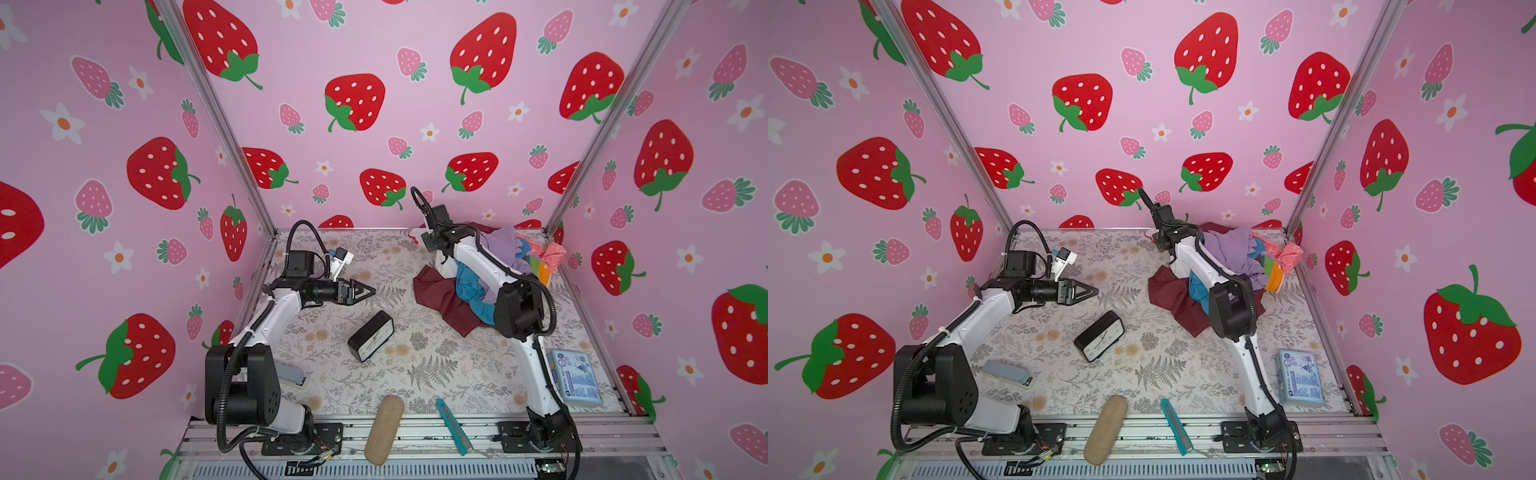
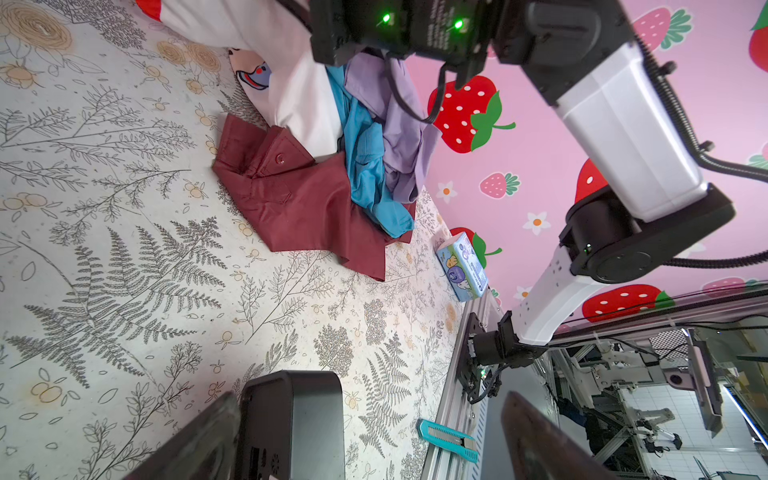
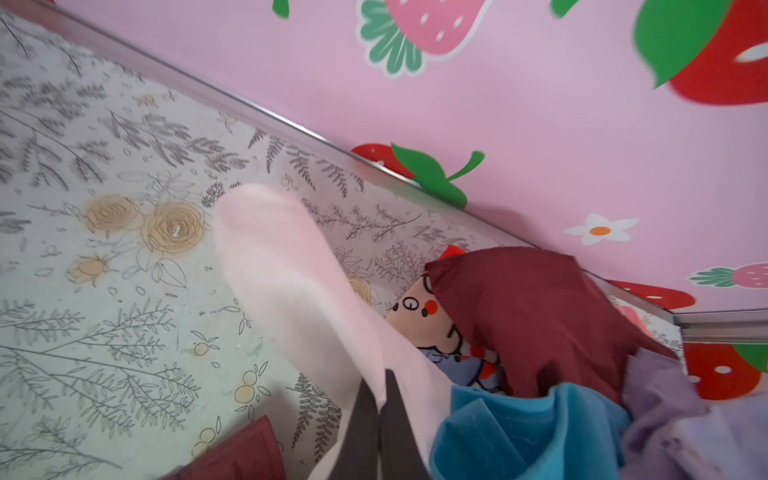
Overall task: Pick out a specific cloth from the pile
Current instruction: 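Close the right gripper on the white cartoon-print cloth, then lift the white cartoon-print cloth high out of the pile with the right gripper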
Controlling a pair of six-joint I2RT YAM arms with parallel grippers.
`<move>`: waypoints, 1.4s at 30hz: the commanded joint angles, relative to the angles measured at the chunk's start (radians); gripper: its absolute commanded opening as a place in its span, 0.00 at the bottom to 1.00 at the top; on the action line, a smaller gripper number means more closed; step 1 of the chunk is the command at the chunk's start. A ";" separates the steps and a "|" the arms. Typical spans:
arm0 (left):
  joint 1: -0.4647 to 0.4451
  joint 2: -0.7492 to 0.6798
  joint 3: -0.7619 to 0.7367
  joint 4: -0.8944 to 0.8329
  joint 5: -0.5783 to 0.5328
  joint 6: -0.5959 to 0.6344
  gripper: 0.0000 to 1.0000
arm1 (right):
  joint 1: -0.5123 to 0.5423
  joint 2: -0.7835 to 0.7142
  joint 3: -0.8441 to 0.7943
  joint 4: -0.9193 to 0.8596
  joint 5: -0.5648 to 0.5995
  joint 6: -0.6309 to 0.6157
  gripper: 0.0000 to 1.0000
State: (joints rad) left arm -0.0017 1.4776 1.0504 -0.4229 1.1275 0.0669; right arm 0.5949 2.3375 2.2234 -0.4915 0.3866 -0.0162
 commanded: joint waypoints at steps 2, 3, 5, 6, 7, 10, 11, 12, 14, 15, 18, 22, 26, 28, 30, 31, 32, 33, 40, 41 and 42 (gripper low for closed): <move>-0.004 -0.039 0.023 0.013 0.036 0.000 0.99 | 0.020 -0.098 -0.024 0.065 0.041 -0.024 0.00; -0.005 -0.041 0.021 0.016 0.037 -0.003 0.99 | 0.022 -0.112 -0.029 0.069 0.053 -0.025 0.00; -0.008 -0.046 0.020 0.018 0.036 -0.006 0.99 | 0.022 -0.142 -0.035 0.068 0.088 -0.032 0.00; -0.010 -0.048 0.020 0.018 0.038 -0.007 0.99 | 0.023 -0.154 -0.037 0.067 0.105 -0.035 0.00; -0.012 -0.050 0.020 0.018 0.037 -0.007 0.99 | 0.023 -0.169 -0.046 0.069 0.122 -0.038 0.00; -0.014 -0.057 0.022 0.019 0.037 -0.008 0.99 | 0.023 -0.226 -0.091 0.093 0.157 -0.049 0.00; -0.017 -0.058 0.022 0.019 0.038 -0.010 0.99 | 0.023 -0.249 -0.115 0.107 0.167 -0.052 0.00; -0.017 -0.059 0.023 0.019 0.037 -0.010 0.99 | 0.023 -0.270 -0.135 0.120 0.179 -0.055 0.00; -0.019 -0.060 0.024 0.021 0.037 -0.012 0.99 | 0.023 -0.318 -0.181 0.152 0.203 -0.062 0.00; -0.019 -0.060 0.024 0.022 0.038 -0.014 0.99 | 0.024 -0.349 -0.211 0.169 0.215 -0.068 0.00; -0.022 -0.062 0.026 0.026 0.042 -0.018 0.99 | 0.023 -0.434 -0.292 0.249 0.233 -0.082 0.00; -0.026 -0.063 0.025 0.032 0.043 -0.025 0.99 | 0.023 -0.521 -0.360 0.313 0.228 -0.098 0.00; -0.032 -0.068 0.023 0.034 0.042 -0.027 0.99 | 0.023 -0.563 -0.374 0.341 0.204 -0.105 0.00; -0.033 -0.071 0.021 0.033 0.041 -0.029 0.99 | 0.023 -0.571 -0.359 0.344 0.201 -0.108 0.00; -0.035 -0.074 0.020 0.034 0.041 -0.029 0.99 | 0.025 -0.581 -0.351 0.351 0.194 -0.108 0.00; -0.036 -0.075 0.020 0.034 0.038 -0.028 0.99 | 0.025 -0.590 -0.351 0.358 0.187 -0.108 0.00; -0.036 -0.077 0.018 0.036 0.039 -0.028 0.99 | 0.025 -0.598 -0.352 0.368 0.182 -0.108 0.00; -0.035 -0.078 0.018 0.035 0.039 -0.029 0.99 | 0.025 -0.605 -0.352 0.375 0.174 -0.111 0.00; -0.039 -0.082 0.013 0.039 0.037 -0.031 0.99 | 0.027 -0.629 -0.318 0.413 0.134 -0.122 0.00; -0.040 -0.083 0.013 0.039 0.038 -0.030 0.99 | 0.026 -0.632 -0.315 0.420 0.123 -0.120 0.00; -0.039 -0.083 0.013 0.041 0.038 -0.030 0.99 | 0.026 -0.636 -0.311 0.429 0.111 -0.120 0.00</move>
State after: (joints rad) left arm -0.0349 1.4151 1.0504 -0.3920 1.1374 0.0284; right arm 0.6125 1.7729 1.8591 -0.1730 0.5377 -0.1234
